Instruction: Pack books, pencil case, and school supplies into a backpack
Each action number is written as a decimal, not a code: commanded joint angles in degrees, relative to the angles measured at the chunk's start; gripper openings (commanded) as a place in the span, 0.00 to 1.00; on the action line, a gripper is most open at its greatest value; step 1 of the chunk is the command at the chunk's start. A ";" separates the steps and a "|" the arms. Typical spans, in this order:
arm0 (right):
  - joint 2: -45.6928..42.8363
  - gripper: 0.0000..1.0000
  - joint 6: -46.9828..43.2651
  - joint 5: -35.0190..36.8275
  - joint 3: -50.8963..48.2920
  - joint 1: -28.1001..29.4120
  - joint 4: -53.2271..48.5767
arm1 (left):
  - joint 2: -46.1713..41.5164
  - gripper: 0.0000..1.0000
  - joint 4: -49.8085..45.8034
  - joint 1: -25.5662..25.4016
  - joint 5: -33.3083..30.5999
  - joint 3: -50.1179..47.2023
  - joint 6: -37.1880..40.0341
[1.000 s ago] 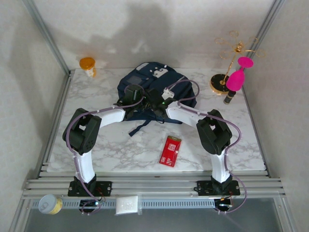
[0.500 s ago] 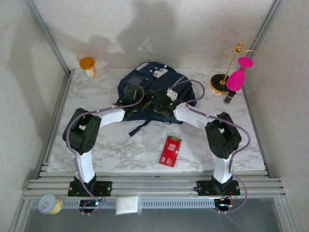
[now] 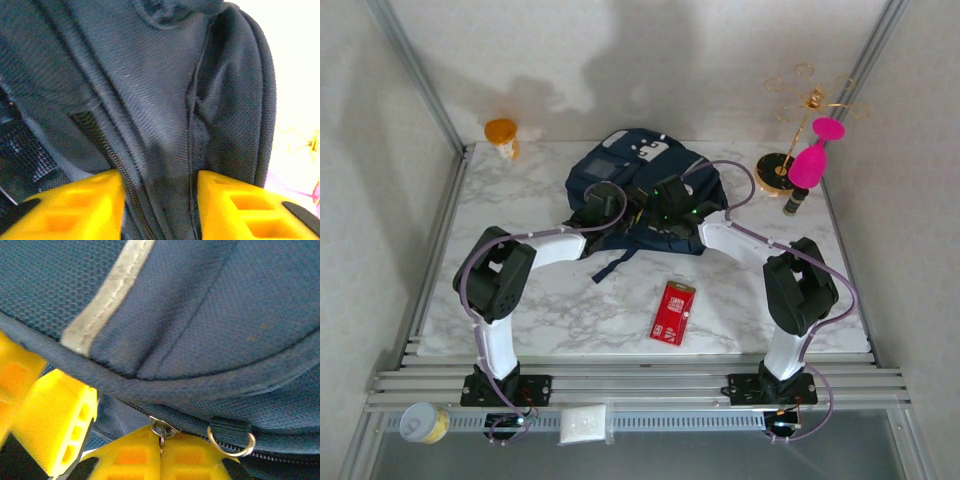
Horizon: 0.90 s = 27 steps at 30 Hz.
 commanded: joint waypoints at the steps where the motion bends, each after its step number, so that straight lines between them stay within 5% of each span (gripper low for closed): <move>1: -1.69 0.00 -2.90 -2.35 0.11 -0.10 0.62 | 1.84 0.30 2.02 -2.08 -3.99 2.06 -2.96; 7: -4.28 0.00 -4.53 0.91 -1.57 -1.98 -3.23 | 0.98 0.00 -0.60 -0.18 -5.69 0.57 -1.75; 16: -8.30 0.00 -13.40 2.12 -2.92 -4.23 -10.04 | -5.99 0.00 -15.51 11.42 -0.12 -3.21 17.06; 21: -5.92 0.00 -17.39 -2.96 0.35 0.91 -7.08 | -8.83 0.00 -15.34 14.17 6.67 -4.59 20.19; 22: -5.24 0.00 -17.39 -5.23 1.03 1.47 -5.94 | -9.49 0.04 -14.65 13.77 8.10 -4.97 19.68; 24: -4.40 0.00 -17.45 -9.38 2.11 2.44 -3.25 | -12.43 0.29 -11.66 12.56 10.20 -8.35 16.28; 27: -4.37 0.00 -16.96 -9.54 2.44 3.81 -2.61 | -18.79 0.45 -2.97 8.06 8.04 -17.45 6.70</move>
